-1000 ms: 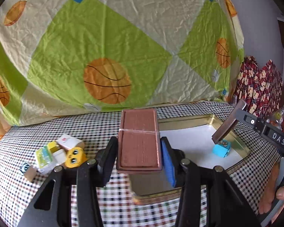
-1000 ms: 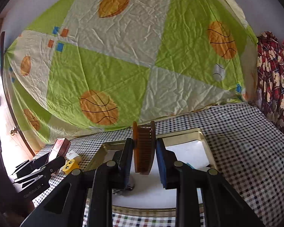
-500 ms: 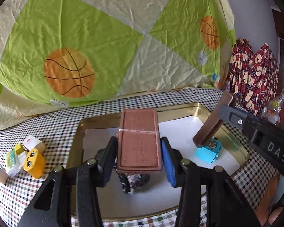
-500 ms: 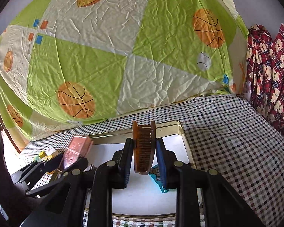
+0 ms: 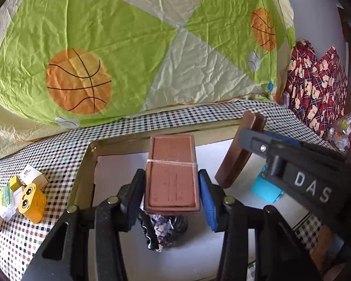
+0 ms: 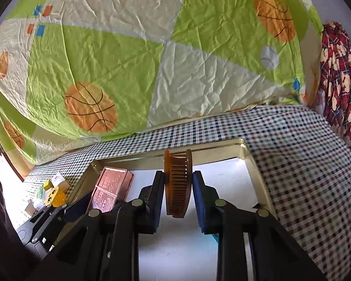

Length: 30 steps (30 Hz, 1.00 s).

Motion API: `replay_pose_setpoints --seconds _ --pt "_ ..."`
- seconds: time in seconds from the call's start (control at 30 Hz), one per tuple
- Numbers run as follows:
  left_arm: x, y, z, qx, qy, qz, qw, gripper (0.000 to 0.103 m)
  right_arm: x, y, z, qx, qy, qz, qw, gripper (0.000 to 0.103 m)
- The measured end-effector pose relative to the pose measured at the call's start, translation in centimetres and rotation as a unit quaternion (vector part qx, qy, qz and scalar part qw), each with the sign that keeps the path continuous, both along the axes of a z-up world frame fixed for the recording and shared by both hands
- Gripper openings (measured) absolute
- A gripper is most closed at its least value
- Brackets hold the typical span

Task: Organize rigid objects
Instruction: 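Carry the copper frame and brown comb over the tin tray with both tools, then release the copper frame and brown comb into the tin tray with both tools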

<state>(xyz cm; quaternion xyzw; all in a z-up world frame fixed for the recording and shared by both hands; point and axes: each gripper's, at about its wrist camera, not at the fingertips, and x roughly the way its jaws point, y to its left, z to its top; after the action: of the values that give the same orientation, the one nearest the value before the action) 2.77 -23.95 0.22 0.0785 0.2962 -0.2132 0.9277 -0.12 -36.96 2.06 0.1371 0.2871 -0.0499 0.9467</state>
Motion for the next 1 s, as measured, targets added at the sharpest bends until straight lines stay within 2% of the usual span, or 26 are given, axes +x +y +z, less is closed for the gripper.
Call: replay_pose_setpoints --seconds 0.23,0.53,0.63,0.7,0.77,0.83,0.87,0.9,1.0 --pt "0.5 0.0 -0.5 0.012 0.001 0.007 0.9999 0.045 1.0 0.8 0.0 -0.015 -0.003 0.002 1.0 0.027" --pt "1.8 1.0 -1.2 0.016 0.026 0.028 0.9992 0.044 2.9 1.5 -0.1 -0.016 -0.002 0.022 1.0 0.028" --pt "2.2 1.5 -1.3 0.017 0.031 0.042 0.9985 0.044 3.8 2.1 -0.4 0.0 0.001 0.053 0.999 0.032" --pt "2.1 1.9 -1.2 0.014 0.027 0.05 0.9983 0.045 3.8 2.0 -0.3 0.028 -0.012 0.063 0.998 0.035" --pt "1.6 1.9 -0.9 0.022 0.002 0.056 0.9982 0.062 3.3 1.5 -0.1 0.049 -0.022 0.057 0.997 0.065" --pt "1.0 2.0 -0.4 0.03 -0.034 0.067 0.9967 0.092 2.2 0.9 0.3 0.062 -0.05 0.04 0.996 0.071" --pt "0.6 2.0 -0.2 0.033 -0.05 0.07 0.9958 0.099 1.4 0.3 0.5 0.073 -0.067 0.025 0.995 0.071" --pt "0.4 2.1 0.0 0.032 -0.059 0.071 0.9952 0.102 0.8 -0.1 0.6 0.085 -0.079 0.014 0.993 0.071" --pt "0.1 2.3 0.3 0.028 -0.078 0.068 0.9942 0.102 -1.2 -1.8 0.3 0.132 -0.107 -0.034 0.985 0.076"
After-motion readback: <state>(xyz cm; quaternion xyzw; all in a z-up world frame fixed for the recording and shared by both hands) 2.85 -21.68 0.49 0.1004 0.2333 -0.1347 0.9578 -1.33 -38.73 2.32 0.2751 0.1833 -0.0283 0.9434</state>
